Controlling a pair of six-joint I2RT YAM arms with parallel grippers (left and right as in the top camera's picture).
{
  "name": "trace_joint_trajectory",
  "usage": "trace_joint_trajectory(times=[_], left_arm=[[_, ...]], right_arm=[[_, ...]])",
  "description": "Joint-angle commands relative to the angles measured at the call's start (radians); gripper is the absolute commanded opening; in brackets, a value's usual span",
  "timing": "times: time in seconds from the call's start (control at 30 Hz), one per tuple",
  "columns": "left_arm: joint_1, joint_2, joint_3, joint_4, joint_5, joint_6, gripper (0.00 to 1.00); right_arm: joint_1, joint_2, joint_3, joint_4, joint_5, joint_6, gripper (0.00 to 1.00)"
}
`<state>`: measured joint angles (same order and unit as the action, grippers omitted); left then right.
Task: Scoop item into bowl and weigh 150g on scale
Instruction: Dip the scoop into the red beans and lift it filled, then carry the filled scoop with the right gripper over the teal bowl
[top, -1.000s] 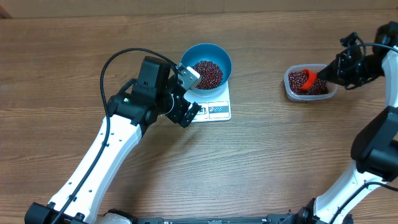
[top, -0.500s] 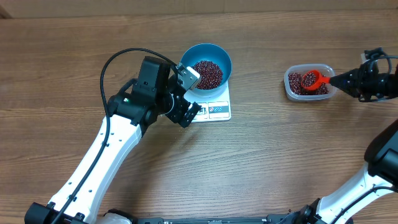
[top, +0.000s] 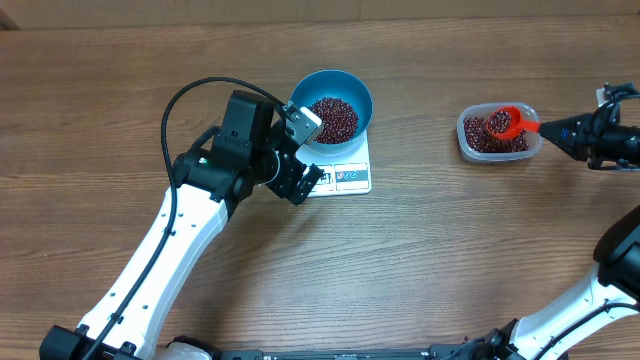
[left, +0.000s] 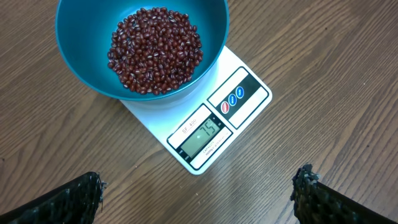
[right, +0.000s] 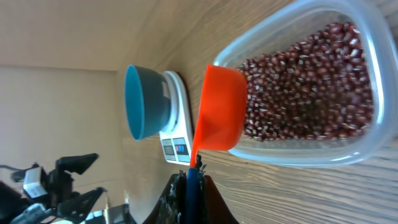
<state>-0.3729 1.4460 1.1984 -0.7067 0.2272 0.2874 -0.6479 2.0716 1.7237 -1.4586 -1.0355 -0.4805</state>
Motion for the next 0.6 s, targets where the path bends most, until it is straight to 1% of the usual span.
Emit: trace_joint_trajectory(times=[0.0, 0.07, 0.27, 0.57], left_arm=[[0.0, 0.0, 0.021, 0.003, -0.006, 0.004, 1.0], [0.0, 0.0, 0.021, 0.003, -0.006, 0.004, 0.99], [0.0, 0.0, 0.021, 0.003, -0.006, 0.004, 1.0], [0.0, 0.0, 0.021, 0.003, -0.006, 0.004, 1.0]], right_arm=[[0.008, 0.006, -0.002, -0.031, -0.124, -0.078, 0.04], [0.024, 0.006, -0.002, -0.076, -0.173, -0.135, 0.04], [0.089, 0.006, 0.0, -0.095, -0.188, -0.135, 0.04], [0.301, 0.006, 0.065, -0.095, -0.23, -0.119, 0.04]])
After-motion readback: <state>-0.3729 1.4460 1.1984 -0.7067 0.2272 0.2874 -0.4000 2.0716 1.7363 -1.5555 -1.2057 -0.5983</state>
